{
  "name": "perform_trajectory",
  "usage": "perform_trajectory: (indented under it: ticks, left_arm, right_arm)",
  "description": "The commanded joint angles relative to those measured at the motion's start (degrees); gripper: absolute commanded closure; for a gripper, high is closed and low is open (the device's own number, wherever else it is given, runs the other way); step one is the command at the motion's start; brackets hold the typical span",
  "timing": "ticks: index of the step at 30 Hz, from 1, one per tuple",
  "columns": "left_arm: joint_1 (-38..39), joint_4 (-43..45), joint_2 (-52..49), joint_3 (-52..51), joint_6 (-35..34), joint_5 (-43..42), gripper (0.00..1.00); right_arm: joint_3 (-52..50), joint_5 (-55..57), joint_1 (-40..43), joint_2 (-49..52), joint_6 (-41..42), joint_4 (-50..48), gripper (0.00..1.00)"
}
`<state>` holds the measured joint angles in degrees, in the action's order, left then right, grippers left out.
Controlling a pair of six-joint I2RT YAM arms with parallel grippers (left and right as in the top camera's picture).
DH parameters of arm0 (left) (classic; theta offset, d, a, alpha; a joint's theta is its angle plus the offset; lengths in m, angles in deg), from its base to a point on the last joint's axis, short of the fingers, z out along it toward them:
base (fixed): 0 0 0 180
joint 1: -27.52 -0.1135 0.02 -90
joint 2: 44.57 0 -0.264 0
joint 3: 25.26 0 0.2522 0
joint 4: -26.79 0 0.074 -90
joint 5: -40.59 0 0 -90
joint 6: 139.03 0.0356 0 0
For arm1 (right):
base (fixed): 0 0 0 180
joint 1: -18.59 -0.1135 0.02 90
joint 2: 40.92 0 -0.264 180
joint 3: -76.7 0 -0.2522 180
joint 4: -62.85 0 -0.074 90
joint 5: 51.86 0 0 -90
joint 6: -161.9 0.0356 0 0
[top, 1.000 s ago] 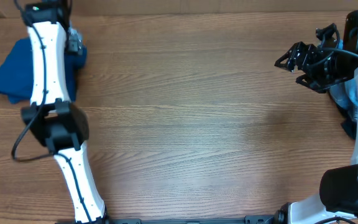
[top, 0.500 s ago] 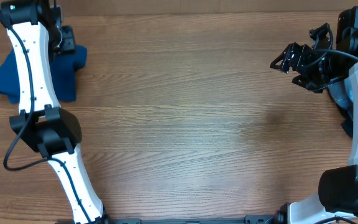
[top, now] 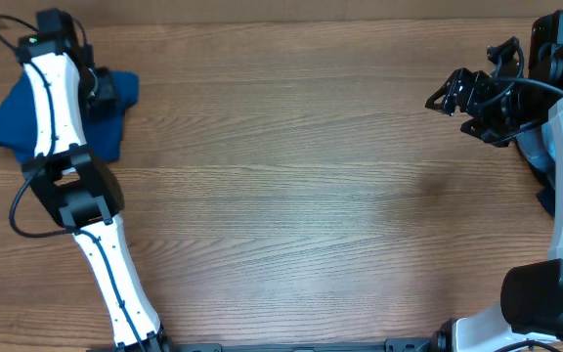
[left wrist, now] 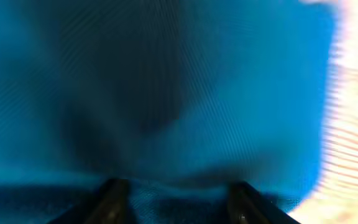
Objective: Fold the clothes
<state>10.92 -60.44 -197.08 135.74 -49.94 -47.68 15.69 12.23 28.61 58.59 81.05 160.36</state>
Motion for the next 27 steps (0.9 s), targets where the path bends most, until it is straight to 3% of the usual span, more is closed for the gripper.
perform_trajectory:
  ticks: [1,8,19,27]
  left_arm:
    - [0.0,0.1,-5.3,-0.5,0.2,4.6,0.44]
    - [-4.2,3.9,-6.4,-0.5,0.6,6.5,0.36]
    - [-10.9,7.0,-6.3,-0.2,3.7,9.1,0.32]
    - [-11.3,2.1,-4.7,7.7,2.3,5.6,0.28]
  right_arm:
    - [1.7,0.4,-0.3,-0.8,-0.4,0.4,0.13]
    - [1.7,0.3,-0.3,-0.8,-0.4,0.8,0.13]
    - [1.7,0.3,-0.3,-0.8,-0.2,2.9,0.13]
    - [1.7,0.3,-0.3,-0.8,-0.2,3.6,0.13]
